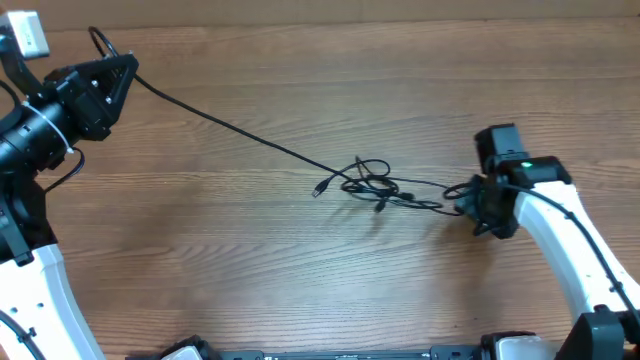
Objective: Untangle cables
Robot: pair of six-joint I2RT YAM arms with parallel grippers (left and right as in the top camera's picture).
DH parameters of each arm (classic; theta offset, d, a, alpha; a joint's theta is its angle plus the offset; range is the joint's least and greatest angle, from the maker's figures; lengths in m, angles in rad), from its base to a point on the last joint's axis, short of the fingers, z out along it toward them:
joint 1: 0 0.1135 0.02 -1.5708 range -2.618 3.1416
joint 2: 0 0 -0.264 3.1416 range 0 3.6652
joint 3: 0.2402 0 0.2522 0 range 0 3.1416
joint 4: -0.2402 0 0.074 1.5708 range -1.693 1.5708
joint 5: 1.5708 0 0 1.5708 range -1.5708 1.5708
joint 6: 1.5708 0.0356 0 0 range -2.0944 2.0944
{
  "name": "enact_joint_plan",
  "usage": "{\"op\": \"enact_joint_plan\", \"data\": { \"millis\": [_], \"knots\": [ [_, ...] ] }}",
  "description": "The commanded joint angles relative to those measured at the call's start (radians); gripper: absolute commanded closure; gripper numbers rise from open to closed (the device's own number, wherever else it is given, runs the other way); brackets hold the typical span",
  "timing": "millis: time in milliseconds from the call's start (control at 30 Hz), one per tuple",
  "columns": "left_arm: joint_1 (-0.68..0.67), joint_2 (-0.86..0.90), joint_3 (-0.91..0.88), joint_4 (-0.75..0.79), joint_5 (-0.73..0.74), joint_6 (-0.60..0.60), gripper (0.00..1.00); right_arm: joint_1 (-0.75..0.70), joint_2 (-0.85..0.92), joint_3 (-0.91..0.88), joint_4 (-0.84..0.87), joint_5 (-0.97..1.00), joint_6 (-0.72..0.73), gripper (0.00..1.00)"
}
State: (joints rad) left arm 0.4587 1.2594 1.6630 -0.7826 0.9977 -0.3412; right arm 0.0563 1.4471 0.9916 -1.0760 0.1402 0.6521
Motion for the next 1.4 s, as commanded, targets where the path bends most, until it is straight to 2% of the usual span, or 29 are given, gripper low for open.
{"op": "enact_joint_plan", "data": {
  "millis": [0, 133, 200, 400, 567, 667, 867, 967, 1100, 1133, 1233, 1367],
  "knots": [
    [0.014, -0.01, 0.017, -0.02, -0.062, 0.004, 0.96, -0.084, 0.003, -0.012, -0.011, 0.09, 0.035, 0.48],
    [0.014, -0.01, 0.017, -0.053, -0.108, -0.004, 0.96, -0.173, 0.003, -0.012, -0.032, 0.091, 0.036, 0.43],
    [0.014, -0.01, 0.017, -0.062, -0.119, -0.004, 0.96, -0.216, 0.003, -0.012, -0.039, 0.091, 0.036, 0.33],
    [0.014, -0.01, 0.017, -0.079, -0.121, -0.009, 0.96, -0.348, -0.002, -0.011, -0.034, -0.016, -0.045, 0.31],
    [0.025, -0.012, 0.017, -0.122, -0.336, -0.166, 0.96, -0.49, -0.017, -0.011, -0.037, -0.03, -0.038, 0.3],
    [0.063, -0.012, 0.017, -0.171, -0.478, -0.227, 0.96, -0.606, -0.018, -0.011, -0.04, -0.096, -0.042, 0.25],
    [0.119, -0.01, 0.017, -0.315, -0.751, -0.337, 0.96, -0.758, -0.018, -0.012, -0.007, -0.379, -0.238, 0.26],
    [0.118, -0.01, 0.016, -0.368, -0.798, -0.34, 0.96, -0.76, -0.018, -0.012, 0.005, -0.486, -0.316, 0.27],
    [0.102, -0.003, 0.0, -0.384, -0.673, -0.328, 0.96, -0.722, -0.018, -0.012, -0.009, -0.731, -0.485, 0.31],
    [0.09, 0.007, -0.002, -0.378, -0.566, -0.284, 0.96, -0.691, -0.018, -0.012, -0.027, -0.853, -0.585, 0.32],
    [0.053, 0.031, -0.002, -0.351, -0.359, -0.138, 0.96, -0.622, -0.018, -0.012, -0.066, -0.987, -0.718, 0.33],
    [-0.035, 0.084, -0.002, -0.333, -0.095, 0.053, 0.96, -0.449, -0.018, -0.012, -0.124, -1.086, -0.91, 0.33]
  ]
}}
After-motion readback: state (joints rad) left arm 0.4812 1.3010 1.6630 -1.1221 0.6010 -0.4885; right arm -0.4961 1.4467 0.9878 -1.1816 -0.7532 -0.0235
